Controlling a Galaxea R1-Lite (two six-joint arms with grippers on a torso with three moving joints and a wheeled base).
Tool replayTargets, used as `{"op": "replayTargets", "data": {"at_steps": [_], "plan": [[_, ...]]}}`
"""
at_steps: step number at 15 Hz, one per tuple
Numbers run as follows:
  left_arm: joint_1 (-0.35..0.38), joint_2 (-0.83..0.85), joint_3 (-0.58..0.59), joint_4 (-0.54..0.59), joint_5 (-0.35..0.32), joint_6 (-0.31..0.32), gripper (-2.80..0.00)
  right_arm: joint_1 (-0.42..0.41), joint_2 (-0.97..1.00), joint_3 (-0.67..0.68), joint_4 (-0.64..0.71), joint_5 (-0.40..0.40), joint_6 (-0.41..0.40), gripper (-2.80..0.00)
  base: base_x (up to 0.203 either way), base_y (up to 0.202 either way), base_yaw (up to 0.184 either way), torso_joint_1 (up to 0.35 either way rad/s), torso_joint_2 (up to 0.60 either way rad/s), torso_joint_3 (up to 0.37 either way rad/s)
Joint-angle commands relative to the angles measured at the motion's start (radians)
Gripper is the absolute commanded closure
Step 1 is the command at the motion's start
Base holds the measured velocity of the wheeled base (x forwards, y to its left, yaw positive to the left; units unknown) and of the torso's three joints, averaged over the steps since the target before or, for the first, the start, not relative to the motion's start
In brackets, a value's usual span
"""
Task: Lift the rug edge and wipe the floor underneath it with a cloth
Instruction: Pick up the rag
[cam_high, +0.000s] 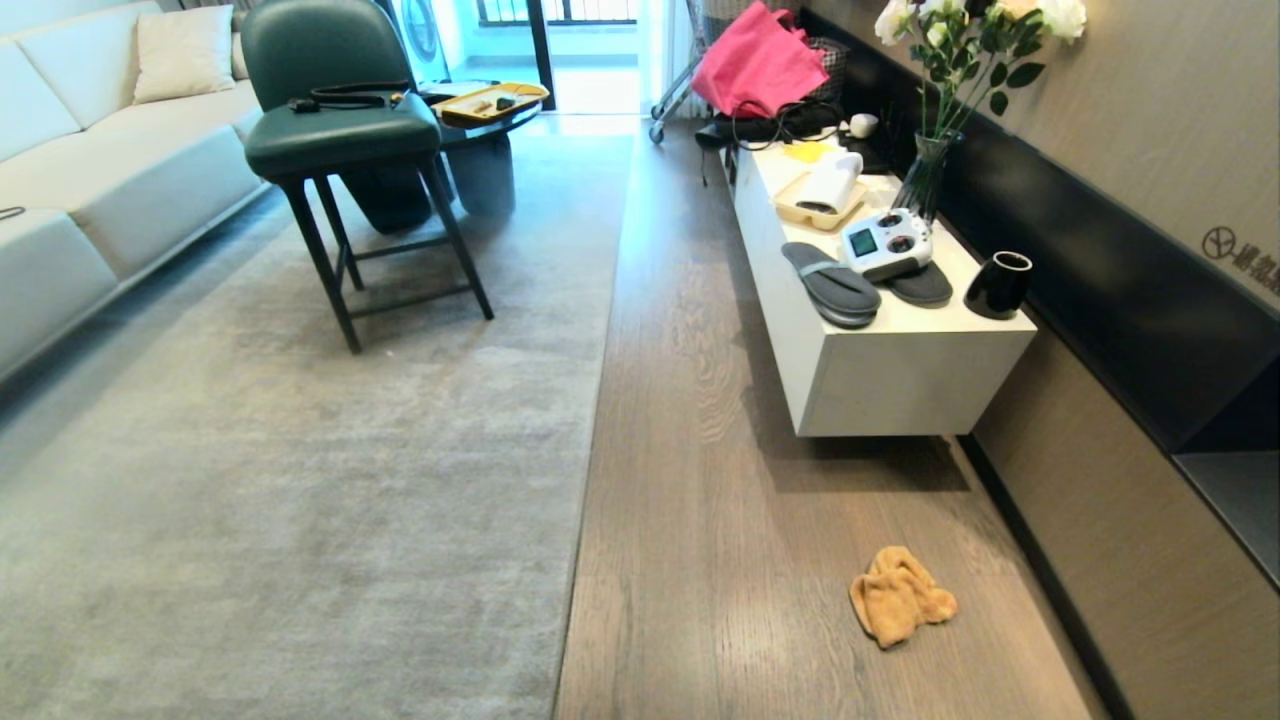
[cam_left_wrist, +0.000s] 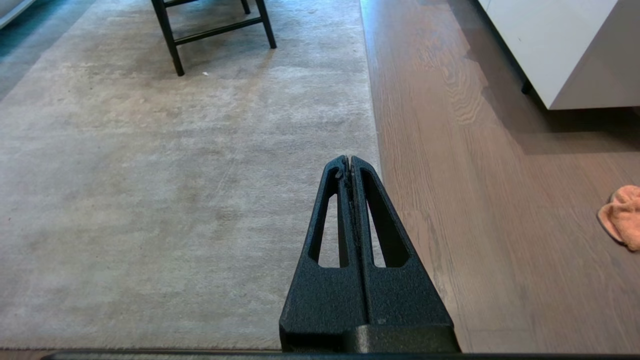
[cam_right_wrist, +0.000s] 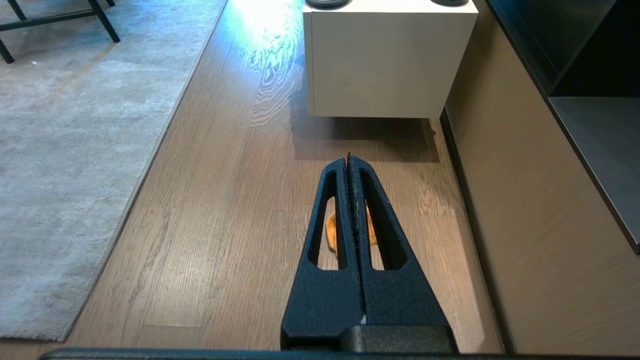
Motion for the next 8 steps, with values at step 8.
{"op": "replayTargets", "data": {"at_steps": [8], "plan": [[0.000,0.000,0.000,0.002,-0.002,-0.001,0.00,0.000,0.001,0.000,0.000,0.000,-0.002,0.00,0.000,0.000,0.000,0.000,0.00,-0.048]]}}
